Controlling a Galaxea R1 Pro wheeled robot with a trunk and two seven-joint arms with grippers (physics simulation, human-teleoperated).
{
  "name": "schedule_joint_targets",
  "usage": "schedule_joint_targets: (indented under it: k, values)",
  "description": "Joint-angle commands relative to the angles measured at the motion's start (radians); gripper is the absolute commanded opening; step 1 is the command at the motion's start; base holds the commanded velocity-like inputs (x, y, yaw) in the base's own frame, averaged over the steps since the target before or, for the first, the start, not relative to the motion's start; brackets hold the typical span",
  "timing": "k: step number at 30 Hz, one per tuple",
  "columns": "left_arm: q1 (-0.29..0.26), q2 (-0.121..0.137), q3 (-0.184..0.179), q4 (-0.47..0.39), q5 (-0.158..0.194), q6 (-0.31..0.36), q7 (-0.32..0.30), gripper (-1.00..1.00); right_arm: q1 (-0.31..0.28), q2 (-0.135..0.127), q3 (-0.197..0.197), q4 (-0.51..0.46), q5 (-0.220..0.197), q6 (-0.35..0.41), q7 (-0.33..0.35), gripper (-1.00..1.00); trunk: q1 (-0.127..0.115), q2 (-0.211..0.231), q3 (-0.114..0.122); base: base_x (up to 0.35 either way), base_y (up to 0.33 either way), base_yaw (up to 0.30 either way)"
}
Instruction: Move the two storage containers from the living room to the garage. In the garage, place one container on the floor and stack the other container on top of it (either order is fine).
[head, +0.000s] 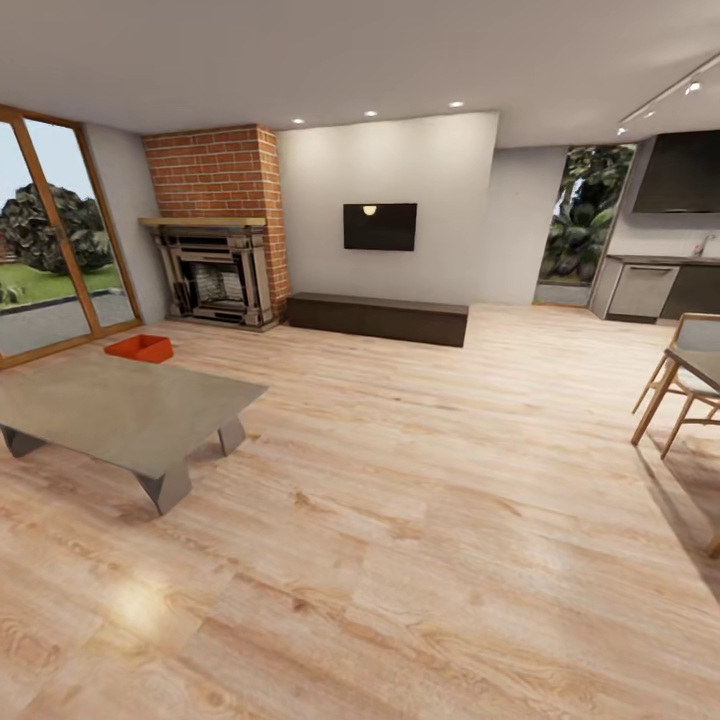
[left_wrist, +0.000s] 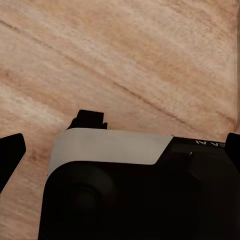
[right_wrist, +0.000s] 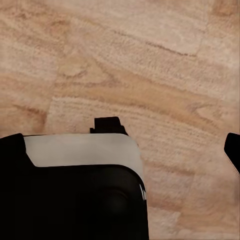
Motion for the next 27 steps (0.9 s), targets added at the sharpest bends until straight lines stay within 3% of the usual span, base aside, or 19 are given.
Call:
schedule_joint_targets:
  k: [1,18,27]
  values:
    - [-0.001,0.0,0.005,0.001,0.005,-0.003,0.001,1.0,-0.001,0.001,0.008,0.003,-0.009,-0.005,-0.001,1.0,0.001,0.0,-0.001,0.324,0.0,0.0]
    - [-0.001,0.0,0.005,0.001,0.005,0.0,0.001,1.0,-0.001,-0.002,0.008,0.003,-0.009,-0.008,-0.001,1.0,0.001,0.0,-0.001,0.324,0.0,-0.001]
    - [-0.001,0.0,0.006,0.001,0.005,-0.002,0.001,1.0,-0.001,0.001,0.008,0.003,-0.009,-0.008,-0.001,1.0,0.001,0.0,-0.001,0.324,0.0,-0.201]
